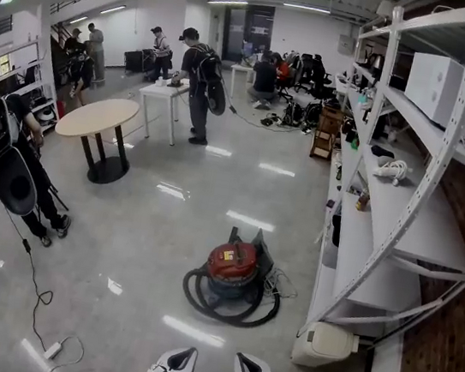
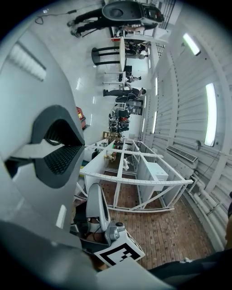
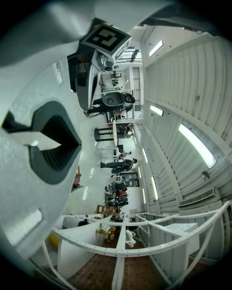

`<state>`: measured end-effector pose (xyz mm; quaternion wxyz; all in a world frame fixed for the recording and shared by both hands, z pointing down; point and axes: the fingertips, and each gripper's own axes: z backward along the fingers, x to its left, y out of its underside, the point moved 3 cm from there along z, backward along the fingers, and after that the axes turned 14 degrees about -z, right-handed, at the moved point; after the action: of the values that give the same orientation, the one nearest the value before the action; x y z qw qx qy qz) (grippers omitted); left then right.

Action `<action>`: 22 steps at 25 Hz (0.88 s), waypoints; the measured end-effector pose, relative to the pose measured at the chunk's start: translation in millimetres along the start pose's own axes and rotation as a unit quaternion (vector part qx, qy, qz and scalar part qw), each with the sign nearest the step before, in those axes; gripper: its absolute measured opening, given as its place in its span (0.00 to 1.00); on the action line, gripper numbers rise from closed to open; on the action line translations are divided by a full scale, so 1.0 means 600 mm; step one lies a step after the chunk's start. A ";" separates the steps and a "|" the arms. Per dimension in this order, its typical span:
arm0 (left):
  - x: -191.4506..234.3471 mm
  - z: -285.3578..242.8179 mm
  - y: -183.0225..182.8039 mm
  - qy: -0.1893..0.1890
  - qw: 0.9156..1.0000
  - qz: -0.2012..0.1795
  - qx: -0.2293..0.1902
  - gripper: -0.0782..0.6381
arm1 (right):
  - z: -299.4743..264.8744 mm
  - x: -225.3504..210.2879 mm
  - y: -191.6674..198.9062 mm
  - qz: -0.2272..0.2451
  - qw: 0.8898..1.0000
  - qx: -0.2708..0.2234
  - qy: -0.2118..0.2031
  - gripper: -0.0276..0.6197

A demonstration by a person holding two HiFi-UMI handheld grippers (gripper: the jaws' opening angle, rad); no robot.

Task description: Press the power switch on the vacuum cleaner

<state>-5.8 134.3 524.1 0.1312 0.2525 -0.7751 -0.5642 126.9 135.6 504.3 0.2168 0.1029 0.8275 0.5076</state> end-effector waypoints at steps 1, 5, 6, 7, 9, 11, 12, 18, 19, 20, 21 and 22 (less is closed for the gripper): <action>0.004 0.003 -0.002 0.000 1.000 0.005 -0.003 0.13 | 0.002 0.002 -0.003 -0.003 1.000 -0.005 0.004 0.03; 0.013 -0.019 -0.022 -0.011 0.999 0.033 -0.022 0.13 | 0.000 -0.026 -0.022 -0.017 0.999 -0.021 0.019 0.03; 0.016 -0.027 -0.030 -0.015 0.999 0.038 -0.028 0.13 | -0.003 -0.036 -0.027 -0.018 0.999 -0.026 0.021 0.03; 0.018 -0.032 -0.036 -0.019 0.998 0.041 -0.034 0.13 | -0.004 -0.042 -0.030 -0.018 0.999 -0.030 0.020 0.03; 0.017 -0.033 -0.045 -0.025 0.998 0.042 -0.042 0.13 | 0.000 -0.044 -0.032 -0.016 0.999 -0.037 0.013 0.03; 0.009 -0.029 -0.047 -0.026 0.998 0.038 -0.045 0.13 | 0.009 -0.042 -0.033 -0.014 0.999 -0.039 0.011 0.03; 0.003 -0.028 -0.046 -0.025 0.998 0.036 -0.045 0.13 | 0.014 -0.044 -0.032 -0.014 0.999 -0.039 0.012 0.03; -0.026 -0.024 -0.034 -0.011 0.999 0.029 -0.038 0.13 | 0.038 -0.057 -0.028 -0.020 0.999 -0.037 0.029 0.03; -0.028 -0.024 -0.033 -0.011 0.999 0.027 -0.038 0.13 | 0.041 -0.057 -0.028 -0.021 0.999 -0.037 0.031 0.03; -0.030 -0.024 -0.034 -0.010 0.999 0.025 -0.037 0.13 | 0.042 -0.058 -0.024 -0.022 0.999 -0.036 0.029 0.03; -0.031 -0.024 -0.034 -0.010 0.999 0.023 -0.038 0.13 | 0.042 -0.059 -0.019 -0.023 0.999 -0.036 0.027 0.03; -0.033 -0.024 -0.035 -0.010 0.999 0.022 -0.038 0.13 | 0.043 -0.060 -0.015 -0.024 0.999 -0.036 0.025 0.03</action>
<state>22.9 128.2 510.8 0.1457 0.2248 -0.7596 -0.5927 171.1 137.6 495.4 0.2118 0.0619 0.8161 0.5341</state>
